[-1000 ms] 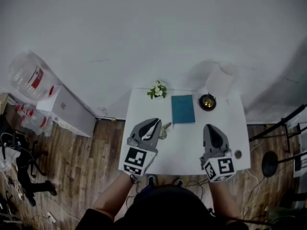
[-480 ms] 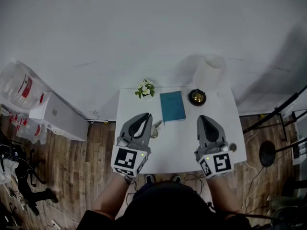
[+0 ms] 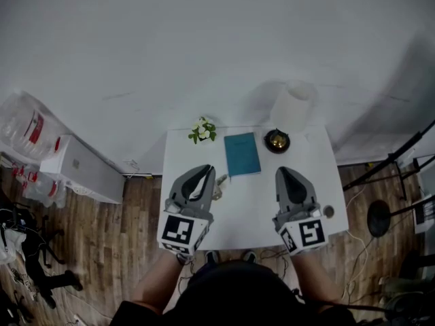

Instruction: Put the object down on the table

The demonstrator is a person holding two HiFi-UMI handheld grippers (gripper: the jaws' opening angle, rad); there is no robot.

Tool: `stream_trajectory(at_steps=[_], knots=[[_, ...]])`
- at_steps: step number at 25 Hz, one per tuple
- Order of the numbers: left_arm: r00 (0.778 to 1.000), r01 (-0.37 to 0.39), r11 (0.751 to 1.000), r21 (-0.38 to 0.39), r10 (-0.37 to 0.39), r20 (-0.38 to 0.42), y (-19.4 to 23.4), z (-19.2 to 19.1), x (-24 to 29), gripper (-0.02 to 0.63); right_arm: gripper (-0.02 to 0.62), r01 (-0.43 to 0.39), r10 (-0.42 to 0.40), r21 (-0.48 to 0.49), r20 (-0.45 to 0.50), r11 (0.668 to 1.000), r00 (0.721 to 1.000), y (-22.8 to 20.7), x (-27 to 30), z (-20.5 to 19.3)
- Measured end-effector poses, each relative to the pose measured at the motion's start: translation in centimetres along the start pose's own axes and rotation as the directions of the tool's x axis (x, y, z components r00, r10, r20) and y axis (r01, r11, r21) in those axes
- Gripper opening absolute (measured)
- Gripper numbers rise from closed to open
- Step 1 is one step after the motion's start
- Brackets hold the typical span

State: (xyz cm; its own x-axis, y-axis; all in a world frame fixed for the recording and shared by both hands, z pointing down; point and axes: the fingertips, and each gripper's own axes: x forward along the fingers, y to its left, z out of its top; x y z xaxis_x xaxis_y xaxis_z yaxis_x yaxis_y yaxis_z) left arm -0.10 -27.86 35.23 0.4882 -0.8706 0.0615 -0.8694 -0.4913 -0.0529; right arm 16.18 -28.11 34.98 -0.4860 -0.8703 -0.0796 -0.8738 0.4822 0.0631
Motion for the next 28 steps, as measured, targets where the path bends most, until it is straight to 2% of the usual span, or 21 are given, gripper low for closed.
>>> stream_trajectory(at_steps=[16,28], knots=[[1.000,0.015,1.000,-0.003,-0.015,-0.010,-0.5,-0.2,0.1,0.018,0.003,-0.029,0.029,0.007,-0.004,1.000,1.000,0.6,0.2,-0.5],[1.000,0.023,1.000,-0.005,-0.023,-0.007,-0.3,-0.4,-0.7,0.018,0.005,-0.022,0.022,0.000,-0.012,1.000,1.000,1.5,0.0,-0.5]])
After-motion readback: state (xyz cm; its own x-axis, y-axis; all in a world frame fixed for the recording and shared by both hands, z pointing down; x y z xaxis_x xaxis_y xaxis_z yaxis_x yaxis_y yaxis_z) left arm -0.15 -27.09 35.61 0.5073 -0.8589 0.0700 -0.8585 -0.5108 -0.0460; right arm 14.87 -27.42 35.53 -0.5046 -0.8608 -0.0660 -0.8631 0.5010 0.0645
